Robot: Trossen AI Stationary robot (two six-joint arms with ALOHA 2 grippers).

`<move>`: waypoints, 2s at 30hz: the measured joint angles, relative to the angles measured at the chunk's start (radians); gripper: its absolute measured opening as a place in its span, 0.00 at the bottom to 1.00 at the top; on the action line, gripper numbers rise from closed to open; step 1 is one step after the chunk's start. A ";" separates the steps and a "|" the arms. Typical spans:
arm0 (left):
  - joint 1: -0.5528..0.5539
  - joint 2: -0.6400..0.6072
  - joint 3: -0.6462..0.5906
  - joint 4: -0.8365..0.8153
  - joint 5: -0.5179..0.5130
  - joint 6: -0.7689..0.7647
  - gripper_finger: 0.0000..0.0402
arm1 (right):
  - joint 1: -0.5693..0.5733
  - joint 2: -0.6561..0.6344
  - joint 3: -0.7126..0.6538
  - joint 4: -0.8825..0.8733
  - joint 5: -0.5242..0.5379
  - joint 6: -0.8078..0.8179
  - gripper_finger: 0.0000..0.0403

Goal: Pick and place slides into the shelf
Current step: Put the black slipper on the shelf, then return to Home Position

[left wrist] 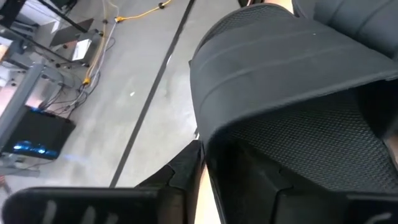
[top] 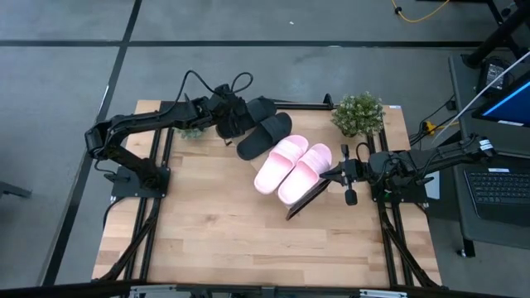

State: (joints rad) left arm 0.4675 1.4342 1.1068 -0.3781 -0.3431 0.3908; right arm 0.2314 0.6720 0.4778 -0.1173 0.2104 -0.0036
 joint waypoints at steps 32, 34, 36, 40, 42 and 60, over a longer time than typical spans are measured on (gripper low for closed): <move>-0.050 -0.127 -0.006 -0.075 -0.061 -0.009 0.28 | 0.000 0.000 0.000 0.001 0.000 -0.001 0.01; -0.057 -0.145 -0.005 -0.099 -0.062 -0.009 0.28 | 0.000 0.000 0.000 0.000 0.000 -0.002 0.01; -0.064 -0.167 -0.005 -0.134 -0.062 -0.013 0.28 | 0.000 0.000 0.000 0.000 0.000 -0.003 0.01; -0.092 -0.232 -0.005 -0.211 -0.065 -0.052 0.28 | 0.000 0.000 0.000 0.000 0.000 -0.004 0.01; -0.109 -0.267 -0.005 -0.225 -0.064 -0.090 0.26 | 0.000 0.000 0.000 0.001 0.000 -0.004 0.01; -0.267 -0.589 -0.206 -0.050 0.021 -0.205 0.00 | 0.000 -0.060 0.043 0.060 -0.006 0.025 0.01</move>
State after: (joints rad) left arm 0.2006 0.8455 0.9007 -0.4285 -0.3219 0.1858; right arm 0.2317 0.6115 0.5204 -0.0569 0.2041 0.0209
